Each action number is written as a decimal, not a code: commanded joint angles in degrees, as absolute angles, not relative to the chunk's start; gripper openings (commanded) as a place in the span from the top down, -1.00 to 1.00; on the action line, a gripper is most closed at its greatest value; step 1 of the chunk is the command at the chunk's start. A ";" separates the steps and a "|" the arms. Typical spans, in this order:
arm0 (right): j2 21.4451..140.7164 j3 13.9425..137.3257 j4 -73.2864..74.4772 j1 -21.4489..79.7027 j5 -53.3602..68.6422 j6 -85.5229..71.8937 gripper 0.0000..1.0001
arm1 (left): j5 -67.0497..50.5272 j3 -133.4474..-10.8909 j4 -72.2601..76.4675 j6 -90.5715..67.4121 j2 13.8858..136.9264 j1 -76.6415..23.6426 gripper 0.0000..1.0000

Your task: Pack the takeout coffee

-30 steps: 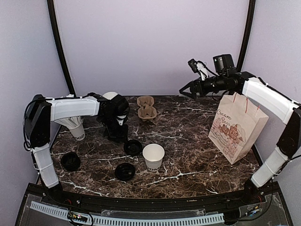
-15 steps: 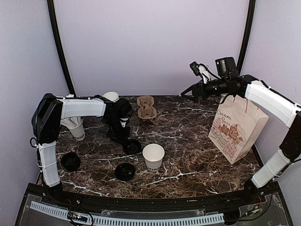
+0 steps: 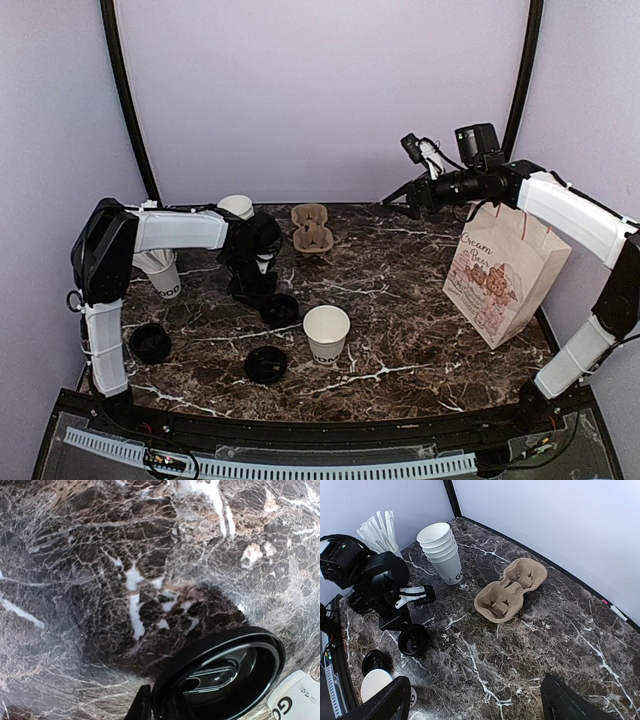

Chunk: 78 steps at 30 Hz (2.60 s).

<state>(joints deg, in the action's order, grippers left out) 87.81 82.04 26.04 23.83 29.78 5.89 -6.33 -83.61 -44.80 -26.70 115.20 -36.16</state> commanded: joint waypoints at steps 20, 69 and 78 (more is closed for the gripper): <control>90.35 83.70 25.36 23.47 35.54 4.62 -0.81 | 4.62 -60.08 -72.07 -36.85 74.02 -31.21 0.82; 88.39 83.82 26.94 23.38 40.66 3.76 -0.81 | 14.46 -58.03 -77.60 -36.58 74.65 -8.04 0.23; 88.27 86.11 30.94 22.35 36.18 8.96 -0.81 | 4.34 -72.44 -60.68 -27.30 68.70 -29.54 0.22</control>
